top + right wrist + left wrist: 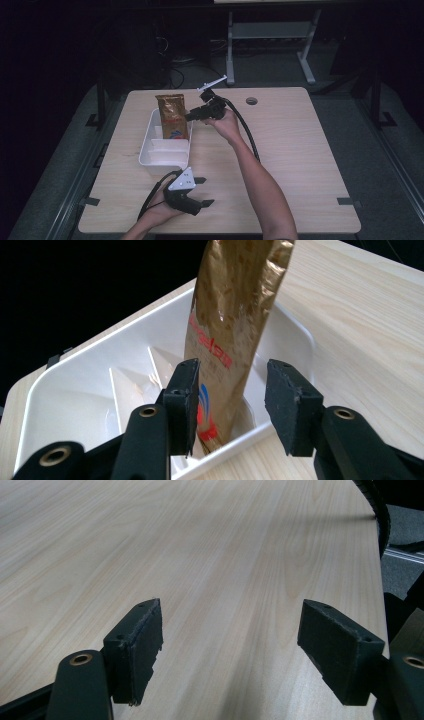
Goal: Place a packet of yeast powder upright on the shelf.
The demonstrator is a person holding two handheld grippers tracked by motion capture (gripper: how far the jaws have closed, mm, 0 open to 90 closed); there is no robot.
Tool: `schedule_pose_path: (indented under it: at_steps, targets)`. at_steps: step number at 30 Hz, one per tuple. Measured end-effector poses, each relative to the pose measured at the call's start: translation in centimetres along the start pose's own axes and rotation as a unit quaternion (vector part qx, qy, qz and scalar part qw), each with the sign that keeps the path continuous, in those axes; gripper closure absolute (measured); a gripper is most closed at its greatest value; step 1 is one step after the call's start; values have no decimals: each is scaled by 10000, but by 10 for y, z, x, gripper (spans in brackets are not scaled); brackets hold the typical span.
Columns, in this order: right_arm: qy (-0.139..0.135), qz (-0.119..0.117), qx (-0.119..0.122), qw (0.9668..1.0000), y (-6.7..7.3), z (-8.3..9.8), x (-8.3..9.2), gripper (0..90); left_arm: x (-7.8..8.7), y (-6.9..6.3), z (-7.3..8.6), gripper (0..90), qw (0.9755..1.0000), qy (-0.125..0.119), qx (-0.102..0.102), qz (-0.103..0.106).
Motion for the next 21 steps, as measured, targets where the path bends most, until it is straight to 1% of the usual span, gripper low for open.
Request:
schedule_pose_path:
  at_steps: [6,12,14,17,21]
  targets:
    - [-57,-44,-95,9999,-2,4,16,538,-2,0,1,255,10000,34,-10,6]
    - [-96,-83,-169,9998,-3,11,31,514,-3,2,2,254,10000,38,19,-21]
    - [-109,-112,-232,9996,-3,13,36,506,-4,3,2,253,10000,47,46,-24]
    - [-111,-125,-242,9996,-3,16,44,501,-5,3,2,250,10000,44,80,-35]
    - [-119,-129,-260,9995,-3,19,55,493,-6,3,2,249,10000,73,46,-29]
Point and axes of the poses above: each handheld gripper's, and its own axes: x roughly backward along the jaws, z roughly out of its underside, y roughly to its left, the point moved 8 cm from there along -x, roughly forward along the jaws, and after that the axes turned 15 degrees about -y, right-handed, at the moved point
